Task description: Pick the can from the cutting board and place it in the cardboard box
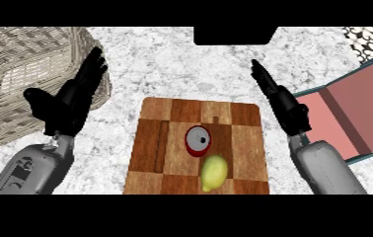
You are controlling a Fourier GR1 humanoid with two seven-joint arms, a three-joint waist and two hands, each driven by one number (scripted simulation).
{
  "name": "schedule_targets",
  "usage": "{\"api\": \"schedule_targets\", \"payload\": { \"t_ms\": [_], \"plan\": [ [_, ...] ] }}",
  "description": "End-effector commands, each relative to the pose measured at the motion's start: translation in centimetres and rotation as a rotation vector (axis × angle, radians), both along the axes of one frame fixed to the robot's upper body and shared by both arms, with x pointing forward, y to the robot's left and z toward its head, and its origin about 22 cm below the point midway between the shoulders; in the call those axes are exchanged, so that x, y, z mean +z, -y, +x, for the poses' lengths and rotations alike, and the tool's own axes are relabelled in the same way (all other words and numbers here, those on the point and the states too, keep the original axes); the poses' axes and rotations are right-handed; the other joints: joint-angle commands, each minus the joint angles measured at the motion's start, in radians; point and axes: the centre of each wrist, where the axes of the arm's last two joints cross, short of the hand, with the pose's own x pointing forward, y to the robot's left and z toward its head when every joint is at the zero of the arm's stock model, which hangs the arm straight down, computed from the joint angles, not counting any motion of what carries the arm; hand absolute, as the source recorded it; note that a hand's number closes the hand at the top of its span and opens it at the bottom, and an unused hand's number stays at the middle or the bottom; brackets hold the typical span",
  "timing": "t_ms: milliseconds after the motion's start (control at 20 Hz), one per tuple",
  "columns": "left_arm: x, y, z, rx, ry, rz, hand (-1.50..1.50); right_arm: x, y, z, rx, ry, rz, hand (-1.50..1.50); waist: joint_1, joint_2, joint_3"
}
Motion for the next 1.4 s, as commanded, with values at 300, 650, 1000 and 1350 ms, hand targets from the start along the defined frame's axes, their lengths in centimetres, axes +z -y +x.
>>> {"api": "schedule_targets", "payload": {
  "t_ms": [300,650,1000,1350],
  "plan": [
    [-0.9,-3.1,-0.7,-0.062,0.058,0.239,0.0,6.1,6.2,-1.1,-0.545,0.218,-0.347,-1.5,-0.134,-0.082,-0.02],
    [-1.3,-4.3,-1.8,-0.13,0.095,0.253,0.0,6.8,1.5,-7.8,-0.571,0.316,-0.452,-1.5,-0.071,-0.064,-0.006],
    [-1.4,-3.7,-1.7,-0.2,0.15,0.246,0.0,9.3,-2.2,-11.6,-0.499,0.213,-0.741,-1.5,-0.022,-0.048,-0.004],
    [-0.9,-4.2,-0.6,-0.228,0.144,0.249,0.0,11.1,-6.3,-13.7,-0.326,-0.042,-1.037,-1.5,0.009,-0.039,-0.004]
  ]
}}
